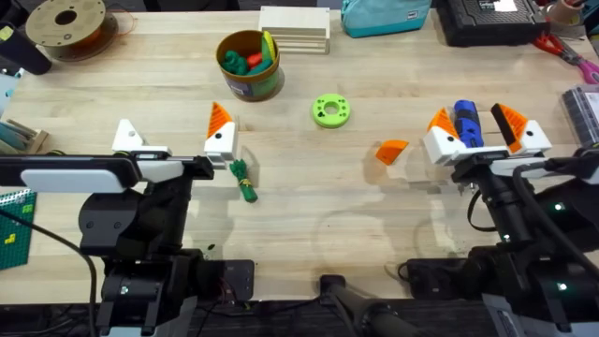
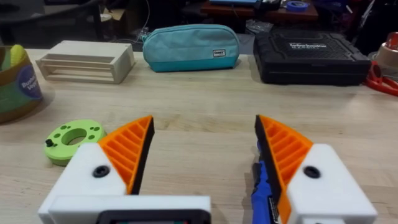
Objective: Pick up the gripper from the table and insert it into the empty holder that is missing its gripper. Then pick up a screw, insert it into the mounting hole, and use the screwdriver to tighten it. Finally, clean up the table by picking up the vegetable and placing it into the bucket.
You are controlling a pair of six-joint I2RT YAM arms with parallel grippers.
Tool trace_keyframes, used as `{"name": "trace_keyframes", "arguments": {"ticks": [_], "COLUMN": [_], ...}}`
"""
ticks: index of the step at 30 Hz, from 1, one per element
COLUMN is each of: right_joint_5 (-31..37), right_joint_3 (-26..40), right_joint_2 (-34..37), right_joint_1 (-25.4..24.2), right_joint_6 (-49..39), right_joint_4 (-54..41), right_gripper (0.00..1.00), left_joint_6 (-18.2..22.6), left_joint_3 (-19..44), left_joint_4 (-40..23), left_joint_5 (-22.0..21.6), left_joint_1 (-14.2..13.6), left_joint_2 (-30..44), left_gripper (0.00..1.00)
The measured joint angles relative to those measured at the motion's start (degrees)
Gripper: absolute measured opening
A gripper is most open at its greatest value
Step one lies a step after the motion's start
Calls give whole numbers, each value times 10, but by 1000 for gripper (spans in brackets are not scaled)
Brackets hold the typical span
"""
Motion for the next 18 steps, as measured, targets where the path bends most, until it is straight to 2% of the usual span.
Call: {"name": "trace_keyframes", "arguments": {"ticks": [13, 16, 18], "right_joint_5": [0, 0, 0], "right_joint_3": [0, 2, 16], "right_joint_2": [0, 0, 1], "right_joint_1": [0, 0, 0], "right_joint_6": [0, 8, 20], "right_joint_4": [5, 20, -25], "right_gripper": [951, 952, 951], "left_joint_6": [0, 0, 1], "left_joint_3": [1, 14, 42], "left_joint_4": [-4, -54, -102], "left_joint_5": [0, 1, 1], "left_joint_1": [0, 0, 0], "left_joint_2": [0, 0, 6], "left_gripper": [985, 986, 987]}}
